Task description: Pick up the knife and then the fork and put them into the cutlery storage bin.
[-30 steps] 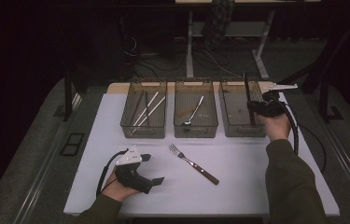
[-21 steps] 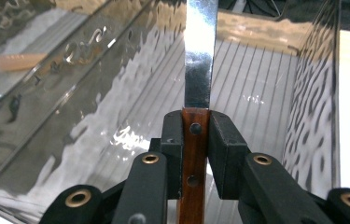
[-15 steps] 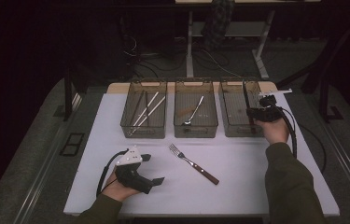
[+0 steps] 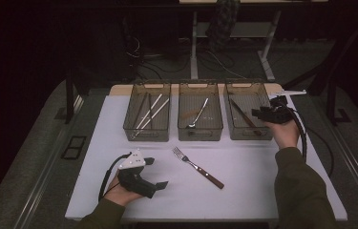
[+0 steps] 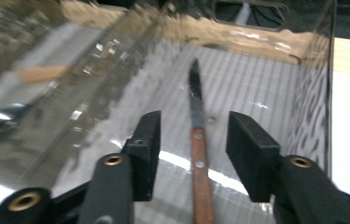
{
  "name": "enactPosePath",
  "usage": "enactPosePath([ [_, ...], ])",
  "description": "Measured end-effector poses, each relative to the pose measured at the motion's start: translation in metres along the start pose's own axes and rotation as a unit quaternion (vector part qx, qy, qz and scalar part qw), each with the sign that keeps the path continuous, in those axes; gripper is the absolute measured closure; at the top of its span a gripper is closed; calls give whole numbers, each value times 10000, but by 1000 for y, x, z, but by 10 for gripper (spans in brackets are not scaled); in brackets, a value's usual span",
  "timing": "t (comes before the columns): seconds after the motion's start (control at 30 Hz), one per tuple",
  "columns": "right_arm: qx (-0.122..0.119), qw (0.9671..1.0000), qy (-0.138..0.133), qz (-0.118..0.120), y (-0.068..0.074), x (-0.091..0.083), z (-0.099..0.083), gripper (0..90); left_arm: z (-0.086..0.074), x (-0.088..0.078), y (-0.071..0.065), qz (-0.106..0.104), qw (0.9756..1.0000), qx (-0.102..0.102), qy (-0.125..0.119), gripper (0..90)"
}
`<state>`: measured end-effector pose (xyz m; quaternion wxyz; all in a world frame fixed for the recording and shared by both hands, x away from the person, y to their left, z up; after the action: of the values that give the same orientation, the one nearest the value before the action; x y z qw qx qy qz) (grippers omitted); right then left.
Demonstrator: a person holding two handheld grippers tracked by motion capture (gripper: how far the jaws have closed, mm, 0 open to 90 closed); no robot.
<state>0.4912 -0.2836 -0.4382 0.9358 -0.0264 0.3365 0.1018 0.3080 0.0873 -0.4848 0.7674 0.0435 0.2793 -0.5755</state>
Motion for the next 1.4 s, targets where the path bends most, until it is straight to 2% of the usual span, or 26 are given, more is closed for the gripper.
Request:
enactPosePath([
  [0.1,52,9996,-103,242,6,-12,4,462,0,0,0,0,10000,3,15,0],
  [0.27,-162,9978,-240,603,24,-34,5,429,0,0,0,13,10000,3,26,0],
  [0.47,-356,9944,-267,955,45,-53,-6,405,-1,1,0,27,10000,16,46,0],
  [0.63,-479,9920,-251,1143,60,-64,-20,406,-1,1,1,31,10000,13,48,0],
  [0.9,-584,9852,-320,1579,87,-75,-46,383,0,0,0,43,10000,27,43,0],
  [0.97,-729,9844,-277,1575,93,-75,-53,382,0,0,-1,38,10000,39,53,0],
  [1.1,-865,9822,-261,1648,105,-79,-62,382,0,0,-1,27,10000,49,52,0],
  [1.27,-1048,9781,-196,1789,122,-80,-71,384,0,1,-2,11,10000,65,56,0],
  [1.4,-1194,9744,-113,1900,136,-78,-77,421,0,1,-2,-3,9999,69,77,0],
])
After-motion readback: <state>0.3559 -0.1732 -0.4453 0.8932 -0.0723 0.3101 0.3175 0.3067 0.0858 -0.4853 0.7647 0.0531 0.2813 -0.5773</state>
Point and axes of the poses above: each handheld gripper's, and its own axes: x roughly forward along the jaws, z roughly out of its top, y roughly to its left, the point moved 9 cm from there along x, roughly forward along the jaws, and after that the axes turned 12 degrees about -z, right-handed, at the moved point
